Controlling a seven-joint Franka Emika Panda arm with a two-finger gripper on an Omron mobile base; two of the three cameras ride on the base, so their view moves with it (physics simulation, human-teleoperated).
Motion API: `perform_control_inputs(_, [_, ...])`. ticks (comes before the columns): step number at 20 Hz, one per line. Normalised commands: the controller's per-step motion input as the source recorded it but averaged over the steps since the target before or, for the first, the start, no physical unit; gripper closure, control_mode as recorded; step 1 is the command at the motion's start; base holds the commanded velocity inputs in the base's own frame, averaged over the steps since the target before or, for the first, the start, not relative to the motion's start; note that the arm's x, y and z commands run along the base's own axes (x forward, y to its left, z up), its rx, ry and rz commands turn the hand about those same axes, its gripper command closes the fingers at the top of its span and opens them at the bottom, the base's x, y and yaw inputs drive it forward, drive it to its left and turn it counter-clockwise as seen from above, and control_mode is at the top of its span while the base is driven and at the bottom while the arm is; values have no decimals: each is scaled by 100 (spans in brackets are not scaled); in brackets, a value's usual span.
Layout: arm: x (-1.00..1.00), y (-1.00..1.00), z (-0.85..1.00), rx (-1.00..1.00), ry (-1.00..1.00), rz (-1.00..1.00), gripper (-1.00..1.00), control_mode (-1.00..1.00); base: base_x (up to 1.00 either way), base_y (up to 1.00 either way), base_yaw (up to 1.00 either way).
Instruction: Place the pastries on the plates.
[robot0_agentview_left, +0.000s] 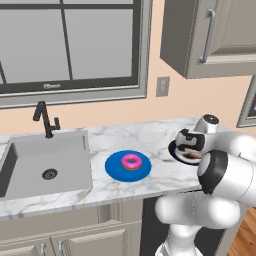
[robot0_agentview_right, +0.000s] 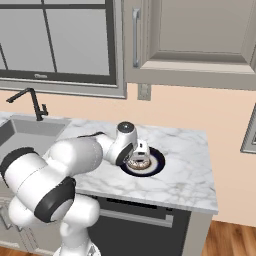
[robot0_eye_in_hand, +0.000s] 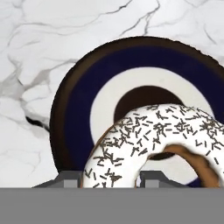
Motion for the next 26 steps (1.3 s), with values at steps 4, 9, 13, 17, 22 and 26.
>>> perform_control_inputs(4, [27,0,-18,0,4,8,100,-100,0,0,0])
perform_control_inputs(9, [26,-5,-18,0,1,9,100,-100,0,0,0])
perform_control_inputs(13, [18,-15,-23,0,0,10,100,-100,0,0,0])
perform_control_inputs(17, [13,-12,-27,0,0,10,100,-100,0,0,0])
perform_control_inputs(22, [26,-6,-23,0,1,9,100,-100,0,0,0])
perform_control_inputs(26, [29,-4,-14,0,2,8,-100,-100,0,0,0])
